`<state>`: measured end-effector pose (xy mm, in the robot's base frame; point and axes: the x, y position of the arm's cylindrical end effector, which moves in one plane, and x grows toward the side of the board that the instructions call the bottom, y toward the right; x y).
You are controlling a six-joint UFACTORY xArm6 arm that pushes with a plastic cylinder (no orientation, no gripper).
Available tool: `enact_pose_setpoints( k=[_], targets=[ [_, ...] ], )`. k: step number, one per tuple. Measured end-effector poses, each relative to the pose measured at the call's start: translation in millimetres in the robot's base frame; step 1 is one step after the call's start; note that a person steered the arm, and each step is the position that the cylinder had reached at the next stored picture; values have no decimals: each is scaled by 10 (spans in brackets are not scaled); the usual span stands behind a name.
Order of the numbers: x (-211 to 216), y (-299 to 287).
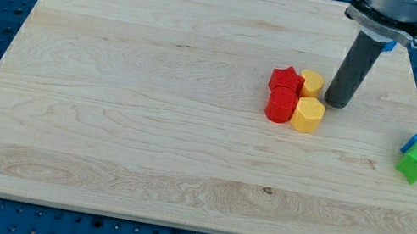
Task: Move the green star to the left of the triangle
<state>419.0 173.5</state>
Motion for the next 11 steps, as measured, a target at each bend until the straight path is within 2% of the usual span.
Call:
enact_pose_setpoints(
  k=[5,6,8,10,11],
  targets=[
    [-32,1188],
    [73,1657],
    [177,1712],
    [599,1711],
    [622,1711]
  ],
)
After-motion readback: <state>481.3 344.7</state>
